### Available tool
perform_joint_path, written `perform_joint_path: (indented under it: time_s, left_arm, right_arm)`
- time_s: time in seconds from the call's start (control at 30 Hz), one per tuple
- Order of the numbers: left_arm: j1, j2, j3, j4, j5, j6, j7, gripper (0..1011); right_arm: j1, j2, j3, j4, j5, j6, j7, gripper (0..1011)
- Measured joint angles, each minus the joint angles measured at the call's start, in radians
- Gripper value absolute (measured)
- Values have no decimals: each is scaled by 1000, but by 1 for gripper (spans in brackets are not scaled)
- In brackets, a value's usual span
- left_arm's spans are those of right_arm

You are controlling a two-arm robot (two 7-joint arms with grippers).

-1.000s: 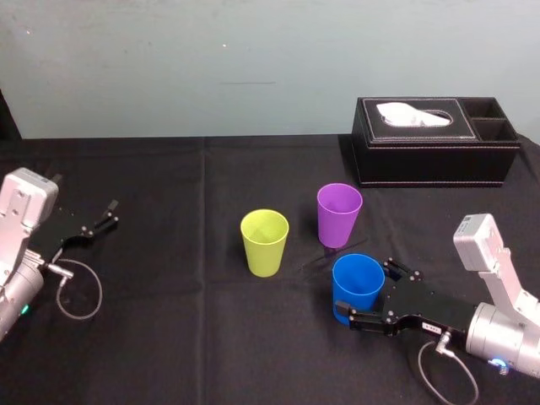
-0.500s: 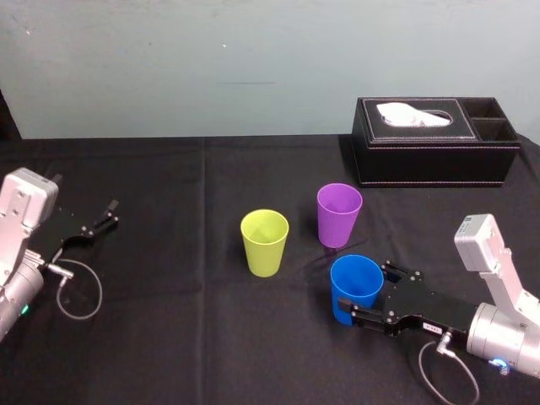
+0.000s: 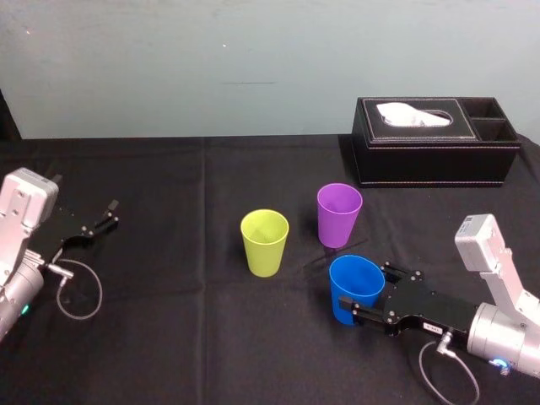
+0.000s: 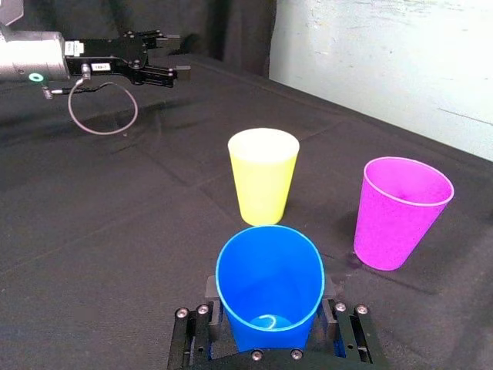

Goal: Stack the three plastic cups sequentially using one hand.

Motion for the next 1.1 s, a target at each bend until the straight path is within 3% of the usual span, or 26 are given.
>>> perform_joint_path:
  time_s: [0.37, 0.5, 0.7, 0.87, 1.1]
  left_arm:
    - [0, 0, 0, 0, 0, 0, 0, 1010]
    - [0, 0, 0, 0, 0, 0, 0, 1010]
    - [0, 0, 0, 0, 0, 0, 0, 1010]
    - [0, 0, 0, 0, 0, 0, 0, 1010]
    - [0, 0, 0, 0, 0, 0, 0, 1010]
  right_arm:
    - [0, 0, 0, 0, 0, 0, 0, 724]
    - [-15, 9, 7, -31, -14, 1, -25, 724]
    - [-56, 28, 48, -111, -12, 29, -71, 724]
    - [-79, 40, 96, -185, 23, 72, -98, 724]
    - [-75, 35, 136, -234, 64, 115, -129, 724]
